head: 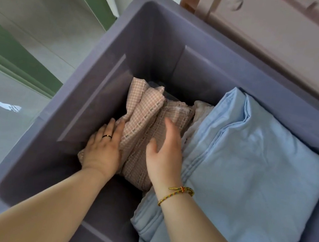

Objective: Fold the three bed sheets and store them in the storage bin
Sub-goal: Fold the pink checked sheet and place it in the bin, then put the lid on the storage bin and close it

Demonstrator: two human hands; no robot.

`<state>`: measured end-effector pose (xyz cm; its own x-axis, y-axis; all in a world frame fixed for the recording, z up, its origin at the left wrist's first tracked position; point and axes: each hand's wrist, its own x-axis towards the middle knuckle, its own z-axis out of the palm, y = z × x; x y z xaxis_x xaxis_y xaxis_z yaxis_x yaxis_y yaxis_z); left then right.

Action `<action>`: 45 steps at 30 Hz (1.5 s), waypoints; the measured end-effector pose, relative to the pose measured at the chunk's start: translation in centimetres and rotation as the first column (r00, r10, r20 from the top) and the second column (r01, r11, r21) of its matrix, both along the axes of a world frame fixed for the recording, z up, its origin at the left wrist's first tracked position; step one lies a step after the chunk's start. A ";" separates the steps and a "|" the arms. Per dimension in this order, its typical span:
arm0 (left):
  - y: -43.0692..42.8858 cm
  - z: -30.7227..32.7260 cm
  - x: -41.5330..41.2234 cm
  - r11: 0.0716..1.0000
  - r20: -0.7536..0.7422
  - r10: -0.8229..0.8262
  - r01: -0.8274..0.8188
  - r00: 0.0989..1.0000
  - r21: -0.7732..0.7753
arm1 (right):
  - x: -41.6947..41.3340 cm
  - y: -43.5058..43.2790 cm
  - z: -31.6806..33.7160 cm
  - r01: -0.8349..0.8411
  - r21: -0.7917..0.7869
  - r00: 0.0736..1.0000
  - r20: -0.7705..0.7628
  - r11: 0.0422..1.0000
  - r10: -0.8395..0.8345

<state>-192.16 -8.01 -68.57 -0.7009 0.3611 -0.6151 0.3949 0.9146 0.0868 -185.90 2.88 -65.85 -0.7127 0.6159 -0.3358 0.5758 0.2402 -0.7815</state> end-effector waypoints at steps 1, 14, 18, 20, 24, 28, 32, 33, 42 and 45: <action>0.0 0.6 0.0 1.000 0.025 0.007 -0.007 1.000 -0.003 | 0.4 0.5 1.0 0.023 0.066 0.999 -0.041 0.998 -0.021; 4.1 15.2 -5.6 0.954 -0.244 0.191 -0.121 0.951 0.275 | 0.9 17.2 17.1 -0.012 0.835 1.000 0.009 0.550 0.008; 4.4 14.7 -7.7 0.998 -0.043 0.067 -0.067 0.997 -0.002 | -0.2 18.6 18.2 -0.198 0.755 0.968 0.252 0.625 0.002; 3.7 14.3 -8.0 0.999 -0.062 0.035 -0.035 0.997 0.012 | -0.4 18.6 17.9 -0.238 0.718 0.939 0.341 0.654 -0.033; 1.9 13.9 -8.4 0.997 -0.094 0.013 -0.006 0.995 0.083 | -0.6 18.1 17.0 -0.274 0.700 0.903 0.423 0.659 -0.074; -0.4 13.8 -7.3 0.991 -0.055 0.027 -0.020 0.998 0.134 | -2.1 18.8 17.9 -0.276 0.680 0.888 0.451 0.679 -0.091; -2.3 14.2 -5.7 0.993 -0.020 0.076 -0.074 0.997 0.092 | -3.3 18.2 18.1 -0.296 0.659 0.867 0.489 0.692 -0.095; -2.2 14.1 -5.6 0.993 -0.021 0.075 -0.073 0.997 0.091 | -3.2 18.0 17.9 -0.304 0.651 0.863 0.498 0.695 -0.089; -1.8 13.9 -5.8 0.985 0.012 0.132 -0.133 0.991 0.107 | -3.1 18.1 19.7 -0.461 0.506 0.818 0.560 0.729 0.129; -1.6 14.0 -5.7 0.977 0.027 0.170 -0.173 0.985 0.124 | -2.9 17.3 22.1 -0.438 0.516 0.854 0.496 0.736 0.160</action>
